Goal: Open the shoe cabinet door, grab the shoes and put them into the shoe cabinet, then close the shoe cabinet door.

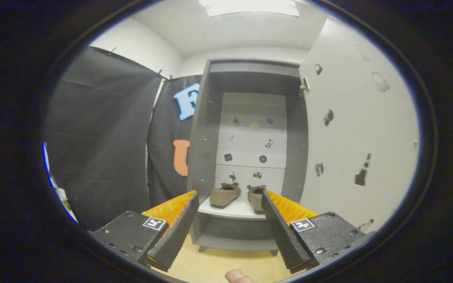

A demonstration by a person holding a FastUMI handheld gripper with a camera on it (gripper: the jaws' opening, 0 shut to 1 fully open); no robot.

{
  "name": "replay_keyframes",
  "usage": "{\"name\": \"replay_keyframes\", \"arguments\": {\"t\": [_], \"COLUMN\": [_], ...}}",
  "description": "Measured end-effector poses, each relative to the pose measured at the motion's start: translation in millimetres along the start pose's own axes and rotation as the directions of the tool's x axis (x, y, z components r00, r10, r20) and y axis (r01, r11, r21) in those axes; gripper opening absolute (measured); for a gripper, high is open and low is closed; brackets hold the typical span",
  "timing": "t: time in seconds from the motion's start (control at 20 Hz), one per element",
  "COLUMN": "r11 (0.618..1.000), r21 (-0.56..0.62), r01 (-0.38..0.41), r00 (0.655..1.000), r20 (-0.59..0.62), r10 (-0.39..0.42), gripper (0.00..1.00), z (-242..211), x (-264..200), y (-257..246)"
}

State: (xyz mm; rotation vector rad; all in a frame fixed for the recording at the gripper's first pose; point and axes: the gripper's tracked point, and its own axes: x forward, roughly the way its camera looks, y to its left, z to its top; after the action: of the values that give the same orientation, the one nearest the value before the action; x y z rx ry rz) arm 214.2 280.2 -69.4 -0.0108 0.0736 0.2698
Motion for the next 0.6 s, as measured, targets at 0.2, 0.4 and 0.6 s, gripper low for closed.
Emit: {"name": "replay_keyframes", "arguments": {"t": [0.2, 0.4, 0.6], "r11": [1.0, 1.0, 1.0], "r21": [0.015, -0.004, -0.006], "r01": [-0.028, -0.029, -0.026], "r00": [0.999, 1.0, 1.0], "r20": [-0.027, -0.002, 0.015], "r10": [0.028, 0.029, 0.026], "gripper": [1.0, 1.0, 1.0], "z": [-10, 0, 8], "x": [-80, -134, -174], "y": [5, -20, -57]}}
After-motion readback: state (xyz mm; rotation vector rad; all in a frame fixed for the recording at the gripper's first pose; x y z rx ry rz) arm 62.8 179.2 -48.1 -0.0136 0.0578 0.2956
